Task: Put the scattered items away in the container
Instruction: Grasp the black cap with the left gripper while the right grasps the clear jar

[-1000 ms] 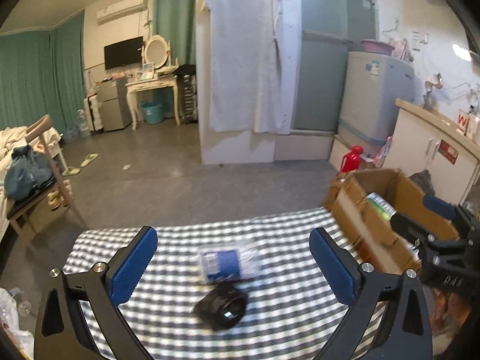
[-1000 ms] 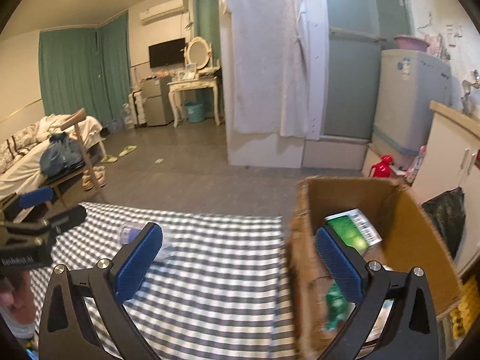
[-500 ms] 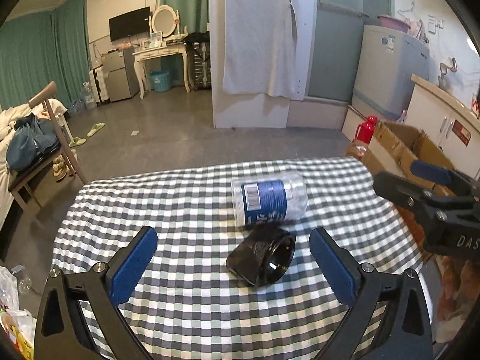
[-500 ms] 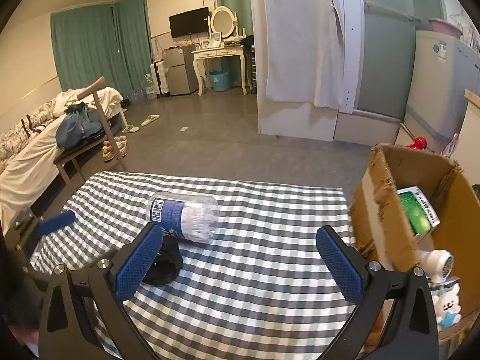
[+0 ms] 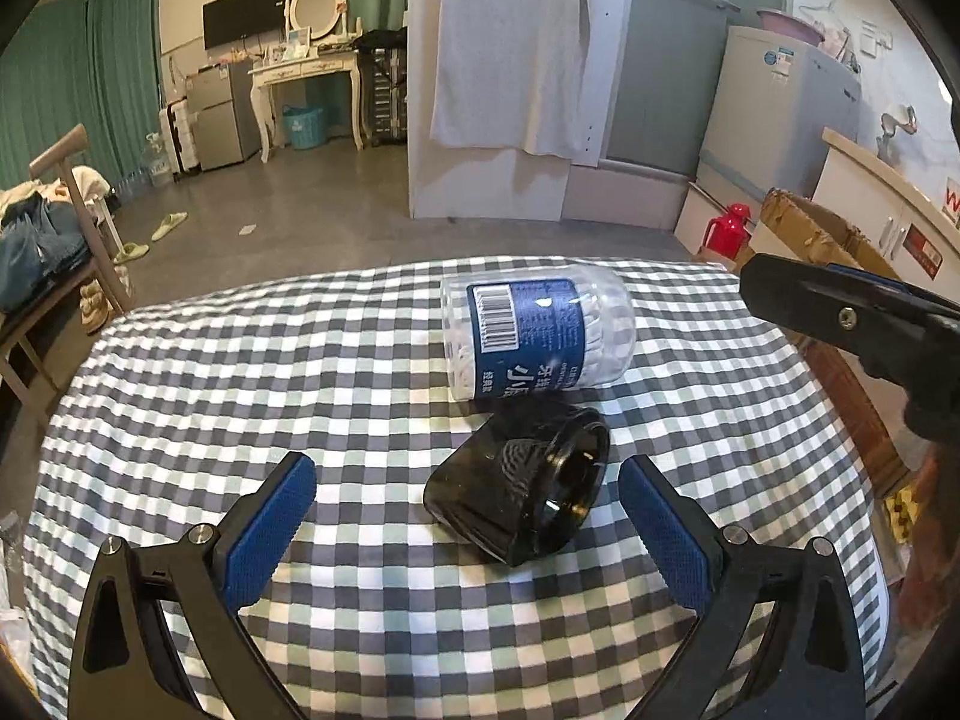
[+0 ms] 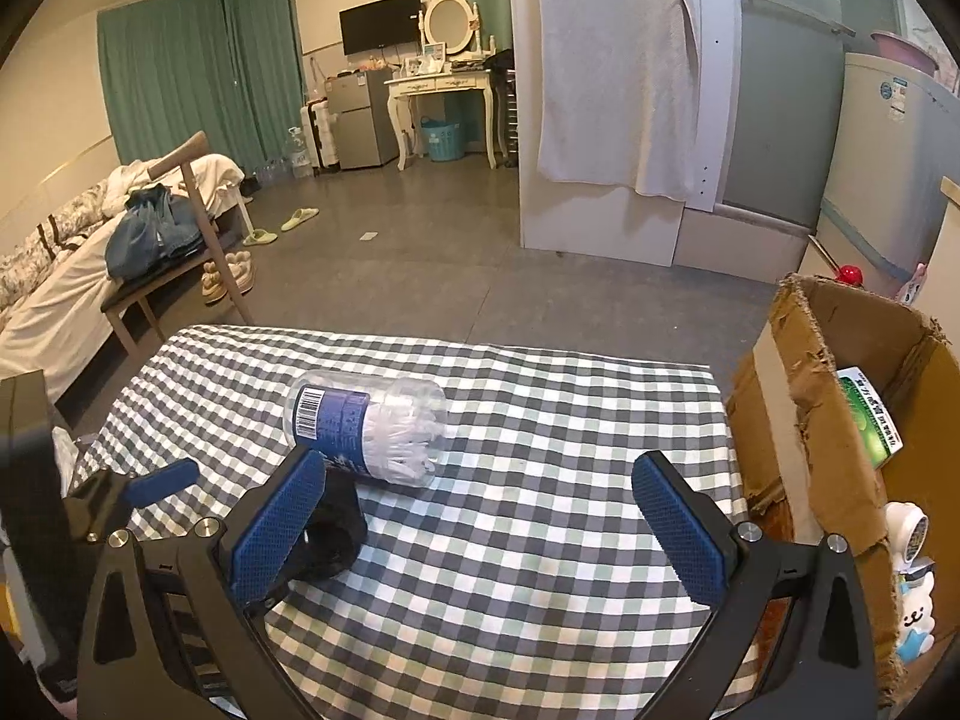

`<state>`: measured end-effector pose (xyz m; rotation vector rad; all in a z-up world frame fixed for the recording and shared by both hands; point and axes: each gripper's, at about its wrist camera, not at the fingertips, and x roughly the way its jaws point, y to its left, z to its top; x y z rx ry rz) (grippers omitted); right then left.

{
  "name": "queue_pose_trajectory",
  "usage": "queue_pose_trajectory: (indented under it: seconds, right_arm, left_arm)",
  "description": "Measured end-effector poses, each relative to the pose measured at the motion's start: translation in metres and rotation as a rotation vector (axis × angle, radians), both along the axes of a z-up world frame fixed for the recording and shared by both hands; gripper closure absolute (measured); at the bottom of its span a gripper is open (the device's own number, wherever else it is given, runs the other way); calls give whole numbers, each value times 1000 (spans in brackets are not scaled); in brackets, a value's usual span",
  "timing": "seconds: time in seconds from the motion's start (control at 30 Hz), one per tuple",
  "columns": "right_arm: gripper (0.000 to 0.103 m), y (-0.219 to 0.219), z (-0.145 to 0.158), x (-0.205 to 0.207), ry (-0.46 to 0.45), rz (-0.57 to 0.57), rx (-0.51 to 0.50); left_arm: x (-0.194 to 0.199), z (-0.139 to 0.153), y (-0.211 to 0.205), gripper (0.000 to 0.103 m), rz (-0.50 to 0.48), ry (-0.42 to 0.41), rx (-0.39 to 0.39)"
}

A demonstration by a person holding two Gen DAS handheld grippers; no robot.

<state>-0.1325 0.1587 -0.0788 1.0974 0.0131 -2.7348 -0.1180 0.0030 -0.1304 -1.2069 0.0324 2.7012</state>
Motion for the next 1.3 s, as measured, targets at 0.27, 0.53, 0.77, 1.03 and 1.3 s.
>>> queue_pose_trajectory:
  seconds: [0.27,0.53,0.77,1.03,1.3]
  right_arm:
    - [0,-19,-10,-12,-28,37,36]
    - [0,-42,-22,-31,-66,71,34]
    - [0,-67,-35,-53,-105,96,52]
    - [1,-83,-50,-64,-127,103,69]
    - [8,-77,-51,-61,-126,105,84]
  left_arm:
    - [-13,-20,-3,68,-4,-88,30]
    - [-6,-17,-19,91,23,-90,77]
    - [2,-11,-32,91,41,-72,79]
    - [12,3,-49,91,75,-37,75]
    - [12,1,-56,91,92,-40,76]
